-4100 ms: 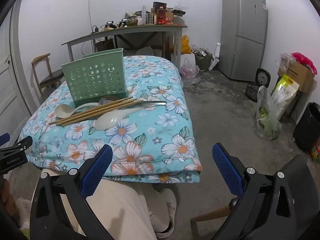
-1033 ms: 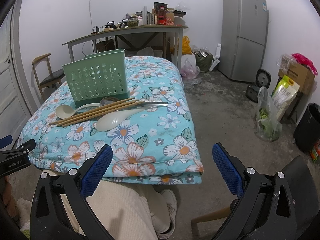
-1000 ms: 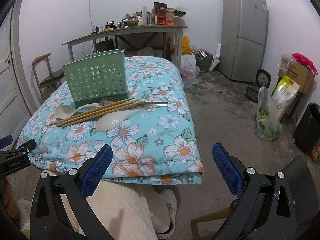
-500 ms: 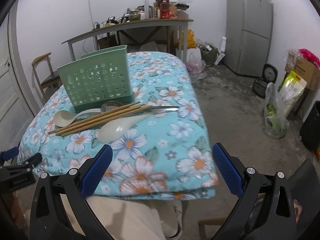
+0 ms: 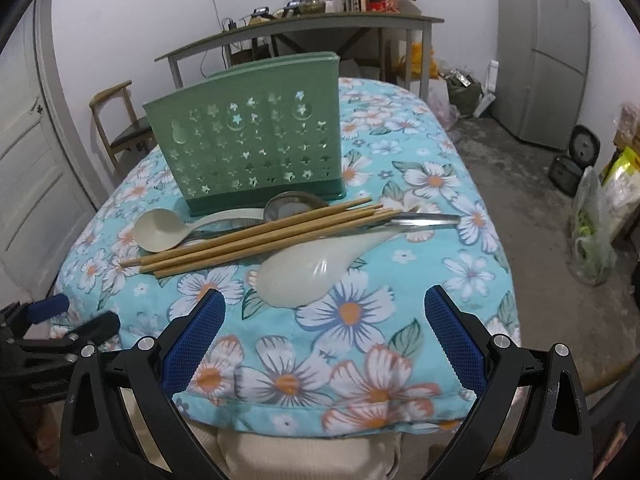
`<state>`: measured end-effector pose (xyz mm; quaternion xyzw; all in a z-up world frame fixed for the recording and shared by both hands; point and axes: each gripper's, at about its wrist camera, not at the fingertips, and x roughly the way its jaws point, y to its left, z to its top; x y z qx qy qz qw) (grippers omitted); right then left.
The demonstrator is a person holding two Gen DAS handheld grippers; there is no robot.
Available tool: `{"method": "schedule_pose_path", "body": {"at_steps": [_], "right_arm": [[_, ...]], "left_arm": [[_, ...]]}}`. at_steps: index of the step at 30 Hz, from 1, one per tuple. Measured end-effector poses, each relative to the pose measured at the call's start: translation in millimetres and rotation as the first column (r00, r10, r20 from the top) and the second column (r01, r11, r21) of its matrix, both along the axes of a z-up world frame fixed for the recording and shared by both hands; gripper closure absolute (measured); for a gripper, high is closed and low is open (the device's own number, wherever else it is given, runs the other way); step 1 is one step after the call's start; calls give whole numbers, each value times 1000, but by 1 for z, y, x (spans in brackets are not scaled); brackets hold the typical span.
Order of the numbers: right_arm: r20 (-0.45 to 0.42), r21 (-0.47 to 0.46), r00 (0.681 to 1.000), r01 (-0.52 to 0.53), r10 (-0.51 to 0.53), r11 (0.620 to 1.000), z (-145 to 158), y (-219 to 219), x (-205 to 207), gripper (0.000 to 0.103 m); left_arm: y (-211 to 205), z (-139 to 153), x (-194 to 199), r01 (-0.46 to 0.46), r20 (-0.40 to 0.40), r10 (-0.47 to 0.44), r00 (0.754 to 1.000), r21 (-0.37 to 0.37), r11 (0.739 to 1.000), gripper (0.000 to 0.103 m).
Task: Organize utensils
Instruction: 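Move the left tool toward the beige ladle beside the green holder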
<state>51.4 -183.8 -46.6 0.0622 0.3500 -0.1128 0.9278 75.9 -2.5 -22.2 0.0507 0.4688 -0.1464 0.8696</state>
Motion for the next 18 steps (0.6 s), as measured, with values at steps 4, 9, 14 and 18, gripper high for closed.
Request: {"method": "schedule_pose_path", "body": {"at_steps": [4,9,14,18], "right_arm": [[-27,-55,999,-22,20,998,-3,8,9,8],[-36,-108,998,-62,59,992,-5,13,15,8],[-46,-103,995,-96,92,990,-9,14,23,8],[-38,-89,992,-120,117,989,-9,13,29,8]], "left_arm": [[2,7,17,56,0,-56,998,-118,991,5],[1,22,39,76,104,-64,993,-117,990,5],[8,30,65,77,166,-54,985,-133,988,5],[10,20,83,90,138,-73,988,-119,989,9]]}}
